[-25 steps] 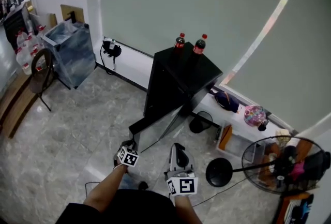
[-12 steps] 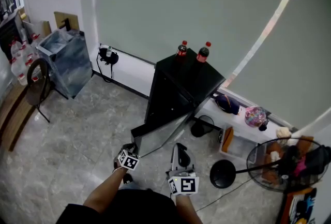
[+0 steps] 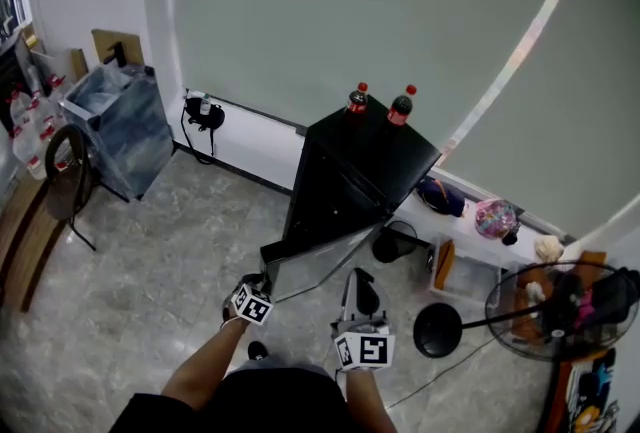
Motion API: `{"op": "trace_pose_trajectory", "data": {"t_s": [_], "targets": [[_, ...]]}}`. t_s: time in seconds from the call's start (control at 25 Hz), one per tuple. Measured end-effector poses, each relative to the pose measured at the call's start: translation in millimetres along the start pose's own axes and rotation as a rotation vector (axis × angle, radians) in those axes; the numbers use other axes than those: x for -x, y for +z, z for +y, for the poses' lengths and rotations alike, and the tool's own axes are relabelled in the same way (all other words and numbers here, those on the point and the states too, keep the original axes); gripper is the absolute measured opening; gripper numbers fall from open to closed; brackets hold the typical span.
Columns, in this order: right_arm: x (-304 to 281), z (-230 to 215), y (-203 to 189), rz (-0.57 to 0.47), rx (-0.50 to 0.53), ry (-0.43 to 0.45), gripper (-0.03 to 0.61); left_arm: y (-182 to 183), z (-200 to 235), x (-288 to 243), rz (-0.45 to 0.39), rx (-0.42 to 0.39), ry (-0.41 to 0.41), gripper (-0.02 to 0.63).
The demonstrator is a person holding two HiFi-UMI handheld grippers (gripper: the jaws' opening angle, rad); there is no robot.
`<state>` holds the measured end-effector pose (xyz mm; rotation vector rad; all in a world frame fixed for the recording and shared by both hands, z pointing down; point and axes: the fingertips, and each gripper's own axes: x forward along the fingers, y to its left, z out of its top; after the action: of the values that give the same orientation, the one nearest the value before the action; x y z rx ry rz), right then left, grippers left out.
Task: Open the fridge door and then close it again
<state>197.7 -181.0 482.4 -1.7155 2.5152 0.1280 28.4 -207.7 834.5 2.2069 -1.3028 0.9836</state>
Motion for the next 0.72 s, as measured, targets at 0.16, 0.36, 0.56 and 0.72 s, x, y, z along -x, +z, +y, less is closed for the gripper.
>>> {"op": "trace_pose_trajectory", "data": {"t_s": [0.16,0.36,0.56,0.72], "targets": [[-11.6,-3.1,8.0,-0.007,0.015,-0.032,0.009,5.6,9.7,-3.0,0.010,-0.033,-0.016,0.063],[-20.6,0.8,7.9,0.007,0.028,-0.045,0.009,11.2,20.3,-9.4,0.003,-0.025,-0.026,0.066],[-33.1,2.5,6.0,0.017,0.039,-0.042,0.009,17.6,35.7,-16.2,-0.001,-0.037,-0.031,0.071],[-53.0,1.8,6.0,0.012,0.045,-0.027,0.009,29.1,49.7,-23.9,-0.013,-0.059,-0.039,0.072]]}}
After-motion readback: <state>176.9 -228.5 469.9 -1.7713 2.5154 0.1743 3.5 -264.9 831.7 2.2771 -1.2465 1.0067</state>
